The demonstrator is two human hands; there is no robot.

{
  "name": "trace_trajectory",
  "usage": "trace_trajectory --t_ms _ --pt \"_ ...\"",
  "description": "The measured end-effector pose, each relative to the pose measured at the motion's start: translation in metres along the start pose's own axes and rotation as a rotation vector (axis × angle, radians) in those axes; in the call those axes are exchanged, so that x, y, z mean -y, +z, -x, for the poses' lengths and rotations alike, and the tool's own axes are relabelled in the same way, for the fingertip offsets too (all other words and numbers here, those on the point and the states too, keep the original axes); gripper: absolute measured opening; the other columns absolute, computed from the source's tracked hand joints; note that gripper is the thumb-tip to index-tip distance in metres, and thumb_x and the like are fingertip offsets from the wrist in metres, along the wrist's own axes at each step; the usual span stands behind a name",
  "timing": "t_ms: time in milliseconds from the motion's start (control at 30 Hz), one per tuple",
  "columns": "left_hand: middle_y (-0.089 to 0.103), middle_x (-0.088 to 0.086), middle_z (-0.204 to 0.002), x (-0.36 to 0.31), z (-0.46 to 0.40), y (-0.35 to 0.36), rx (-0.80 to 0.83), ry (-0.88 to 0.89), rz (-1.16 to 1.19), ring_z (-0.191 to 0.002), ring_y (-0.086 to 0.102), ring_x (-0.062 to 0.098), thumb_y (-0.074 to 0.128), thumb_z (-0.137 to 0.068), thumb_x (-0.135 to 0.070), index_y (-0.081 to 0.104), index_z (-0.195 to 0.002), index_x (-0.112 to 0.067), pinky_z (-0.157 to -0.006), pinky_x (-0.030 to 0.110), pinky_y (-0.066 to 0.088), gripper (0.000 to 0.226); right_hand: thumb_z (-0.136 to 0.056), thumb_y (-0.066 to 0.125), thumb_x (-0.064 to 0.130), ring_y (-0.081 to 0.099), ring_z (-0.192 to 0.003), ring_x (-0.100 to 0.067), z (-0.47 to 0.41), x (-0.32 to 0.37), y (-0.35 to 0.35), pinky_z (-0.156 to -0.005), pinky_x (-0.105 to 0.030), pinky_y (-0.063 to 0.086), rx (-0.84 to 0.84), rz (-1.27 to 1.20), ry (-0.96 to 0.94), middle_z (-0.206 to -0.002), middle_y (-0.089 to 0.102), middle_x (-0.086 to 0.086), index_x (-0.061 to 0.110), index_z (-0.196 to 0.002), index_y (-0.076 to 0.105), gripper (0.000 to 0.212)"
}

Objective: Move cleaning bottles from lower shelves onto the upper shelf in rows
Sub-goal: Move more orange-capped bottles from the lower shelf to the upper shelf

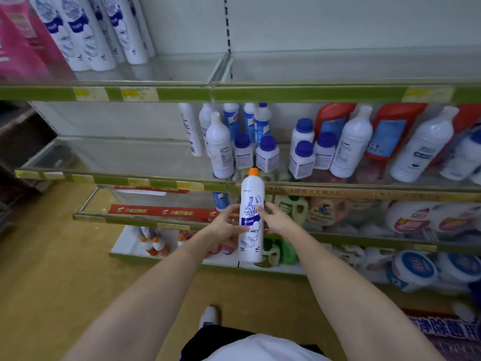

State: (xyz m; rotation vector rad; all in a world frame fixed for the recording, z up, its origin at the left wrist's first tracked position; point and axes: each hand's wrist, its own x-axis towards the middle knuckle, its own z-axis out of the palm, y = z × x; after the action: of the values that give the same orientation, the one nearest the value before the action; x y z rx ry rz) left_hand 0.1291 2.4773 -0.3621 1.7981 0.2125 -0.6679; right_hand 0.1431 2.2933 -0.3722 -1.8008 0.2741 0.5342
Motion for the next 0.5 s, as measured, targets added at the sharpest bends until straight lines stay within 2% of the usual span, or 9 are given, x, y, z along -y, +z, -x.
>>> trace_trajectory --t_ms 167,267,367,500 --pt "0.067 0.01 -0.107 0.0 -0.003 0.015 -0.015 -0.005 -0.006 -0.094 0.071 0.03 0.077 -0.085 -0.008 0.04 -0.142 -0.032 -0.075 0.057 0.061 0.072 -0.105 0.049 0.042 0.069 -0.102 -0.02 -0.002 -0.012 -0.008 -0.086 -0.043 0.061 -0.002 -0.033 0.023 -0.133 0.063 -0.004 0.022 -0.142 0.047 0.043" --pt "0.066 0.007 -0.104 0.001 -0.003 0.017 -0.02 -0.009 -0.006 -0.091 0.071 0.028 0.076 -0.086 -0.008 0.038 -0.143 -0.031 -0.071 0.052 0.062 0.072 -0.105 0.049 0.04 0.068 -0.101 -0.021 0.001 -0.011 -0.008 -0.081 -0.038 0.061 -0.003 -0.042 0.029 -0.128 0.062 -0.002 0.021 -0.146 0.043 0.045" --pt "0.064 0.01 -0.107 0.001 -0.003 0.015 -0.02 -0.014 0.001 -0.093 0.071 0.03 0.076 -0.086 -0.008 0.039 -0.144 -0.032 -0.072 0.055 0.062 0.073 -0.104 0.05 0.041 0.069 -0.1 -0.021 -0.001 -0.013 -0.006 -0.088 -0.045 0.061 -0.003 -0.061 0.042 -0.118 0.064 0.002 0.022 -0.144 0.045 0.044" --pt "0.063 0.01 -0.112 0.002 -0.005 0.013 -0.026 -0.031 -0.026 -0.095 0.071 0.03 0.075 -0.087 -0.008 0.037 -0.149 -0.03 -0.072 0.052 0.062 0.076 -0.104 0.051 0.04 0.07 -0.1 -0.022 -0.001 -0.012 -0.003 -0.086 -0.045 0.061 -0.009 -0.075 0.061 -0.123 0.067 -0.004 0.022 -0.141 0.047 0.041"
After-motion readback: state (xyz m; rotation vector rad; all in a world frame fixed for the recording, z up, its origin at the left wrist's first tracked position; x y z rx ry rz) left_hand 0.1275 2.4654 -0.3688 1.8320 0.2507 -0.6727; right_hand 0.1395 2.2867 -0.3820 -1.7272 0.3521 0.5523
